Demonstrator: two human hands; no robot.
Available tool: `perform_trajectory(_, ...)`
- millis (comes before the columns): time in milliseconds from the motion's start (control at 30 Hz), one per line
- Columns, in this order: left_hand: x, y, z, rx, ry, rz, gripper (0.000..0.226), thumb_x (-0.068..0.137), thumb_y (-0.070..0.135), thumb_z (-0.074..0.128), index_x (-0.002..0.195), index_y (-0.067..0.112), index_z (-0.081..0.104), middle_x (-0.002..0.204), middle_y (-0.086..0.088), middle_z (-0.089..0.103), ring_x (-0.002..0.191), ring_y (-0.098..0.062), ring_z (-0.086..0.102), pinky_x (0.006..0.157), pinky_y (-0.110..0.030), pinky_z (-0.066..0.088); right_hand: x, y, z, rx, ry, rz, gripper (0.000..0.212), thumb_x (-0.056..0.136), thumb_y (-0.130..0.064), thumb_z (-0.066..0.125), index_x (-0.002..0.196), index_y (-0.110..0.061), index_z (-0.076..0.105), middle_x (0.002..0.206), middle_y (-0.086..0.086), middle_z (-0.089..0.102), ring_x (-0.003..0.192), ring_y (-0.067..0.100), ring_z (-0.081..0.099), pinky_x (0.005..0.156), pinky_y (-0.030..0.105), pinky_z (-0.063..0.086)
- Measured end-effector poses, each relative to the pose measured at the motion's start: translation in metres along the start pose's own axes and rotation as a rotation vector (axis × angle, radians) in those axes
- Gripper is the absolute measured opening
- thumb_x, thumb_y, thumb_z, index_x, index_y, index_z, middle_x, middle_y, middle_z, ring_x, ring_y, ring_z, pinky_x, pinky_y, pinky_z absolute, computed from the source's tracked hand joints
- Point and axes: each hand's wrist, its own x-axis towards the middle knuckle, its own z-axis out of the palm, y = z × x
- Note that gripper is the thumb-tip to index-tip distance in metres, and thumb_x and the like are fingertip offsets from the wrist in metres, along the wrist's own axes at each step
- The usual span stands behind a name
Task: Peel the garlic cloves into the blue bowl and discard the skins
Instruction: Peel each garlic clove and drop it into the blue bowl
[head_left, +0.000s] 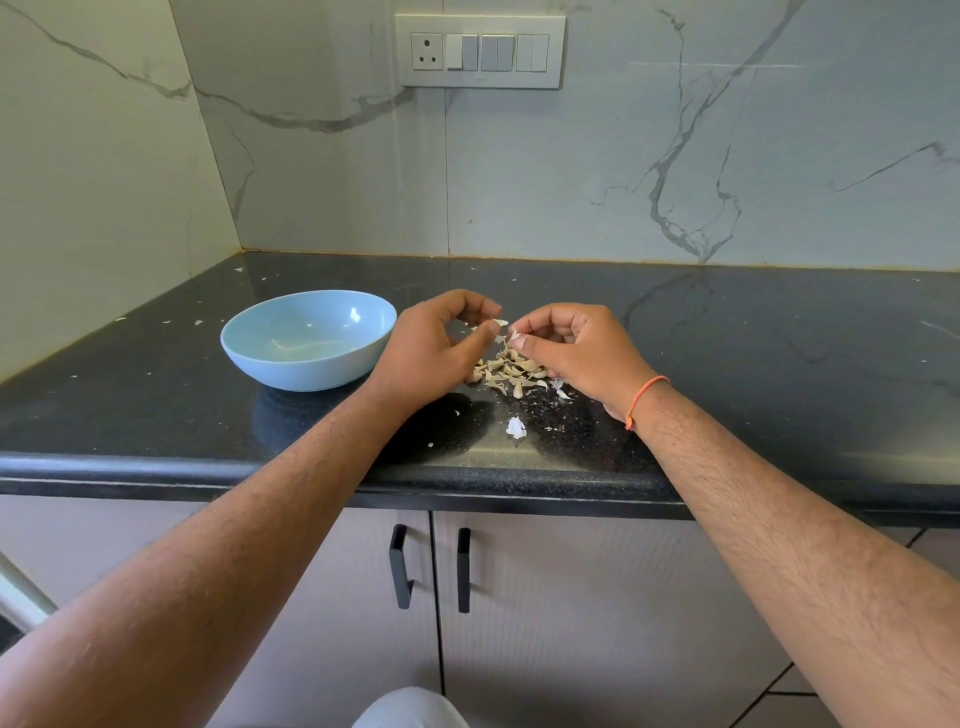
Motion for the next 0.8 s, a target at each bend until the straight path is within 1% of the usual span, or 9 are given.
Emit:
perform_trajectory(67,-0.0003,-0.0012,0.0001,-0.005,-0.046,0.009,0.019,0.098,0.022,0.074,0.117,0.019,0.074,0.103,0.009,0.076,0.049,-0.008,0.066,0.052,-0.020,0.052,-0.0006,-0.0011,-0.0007,0.019,0.015,0.009,0.009,0.091,-0.014,0.080,0.100,-0.016,0.080,0.085,0.000,0.080,0.081,0.016,0.076,0.065,0.022,0.056)
perform_trajectory(200,-0.0004,-0.0006,0.0003,-0.019,-0.043,0.027,0.020,0.097,0.021,0.076,0.117,0.020,0.078,0.102,0.008,0.080,0.046,-0.003,0.060,0.050,-0.019,0.051,-0.0023,-0.0038,-0.0024,0.093,0.015,0.008,0.012,0.093,-0.008,0.076,0.100,-0.017,0.079,0.082,0.001,0.078,0.067,0.007,0.070,0.063,0.022,0.057)
perform_trajectory(267,-0.0015,0.0024,0.0000,-0.024,-0.036,0.045,0.022,0.097,0.023,0.077,0.119,0.020,0.079,0.100,0.006,0.080,0.047,0.000,0.061,0.050,-0.015,0.049,-0.0028,-0.0046,-0.0018,0.127,-0.007,0.006,0.015,0.092,-0.007,0.077,0.106,-0.013,0.077,0.090,0.004,0.079,0.075,0.008,0.073,0.066,0.024,0.059)
perform_trajectory(333,-0.0020,0.0044,-0.0011,-0.049,-0.036,0.040,0.021,0.097,0.023,0.077,0.117,0.019,0.080,0.096,0.007,0.080,0.049,0.000,0.063,0.049,-0.013,0.047,-0.0032,-0.0058,-0.0013,0.166,-0.038,0.005,0.022,0.092,-0.008,0.077,0.113,-0.010,0.072,0.093,0.007,0.080,0.085,0.015,0.075,0.069,0.028,0.060)
perform_trajectory(467,-0.0013,0.0055,-0.0026,-0.088,-0.074,0.000,0.017,0.098,0.022,0.075,0.111,0.013,0.080,0.065,0.021,0.071,0.044,-0.003,0.057,0.048,-0.014,0.045,-0.0029,-0.0042,-0.0013,0.203,-0.072,0.010,0.026,0.093,-0.008,0.076,0.117,-0.008,0.067,0.091,0.008,0.080,0.093,0.044,0.072,0.070,0.035,0.059)
perform_trajectory(533,-0.0006,0.0062,-0.0023,-0.095,-0.085,-0.037,0.018,0.100,0.022,0.072,0.110,0.009,0.078,0.055,0.021,0.065,0.040,-0.002,0.053,0.046,-0.013,0.042,-0.0027,-0.0031,-0.0006,0.199,-0.070,0.010,0.026,0.094,-0.009,0.076,0.118,-0.009,0.067,0.094,0.010,0.080,0.096,0.052,0.067,0.069,0.037,0.058)
perform_trajectory(600,-0.0003,0.0064,-0.0019,-0.096,-0.082,-0.058,0.018,0.100,0.024,0.072,0.108,0.009,0.078,0.052,0.019,0.064,0.039,-0.001,0.052,0.045,-0.013,0.041,-0.0028,-0.0027,0.0009,0.155,-0.048,0.014,0.025,0.092,-0.015,0.079,0.115,-0.012,0.070,0.094,0.006,0.080,0.090,0.040,0.072,0.068,0.035,0.057)
perform_trajectory(700,0.0008,0.0041,-0.0019,-0.096,-0.060,-0.073,0.018,0.098,0.026,0.074,0.106,0.011,0.080,0.053,0.016,0.065,0.041,-0.002,0.054,0.044,-0.014,0.042,-0.0038,-0.0015,0.0035,-0.008,0.009,-0.001,0.026,0.082,-0.030,0.089,0.103,-0.018,0.078,0.089,-0.001,0.080,0.078,0.009,0.073,0.071,0.026,0.058)
perform_trajectory(800,0.0019,0.0026,-0.0023,-0.096,-0.049,-0.083,0.018,0.097,0.027,0.075,0.106,0.012,0.080,0.054,0.014,0.066,0.041,-0.002,0.055,0.044,-0.013,0.042,-0.0038,0.0010,0.0055,-0.118,0.040,-0.032,0.022,0.082,-0.035,0.089,0.097,-0.020,0.082,0.084,-0.004,0.079,0.077,0.011,0.075,0.075,0.029,0.063)
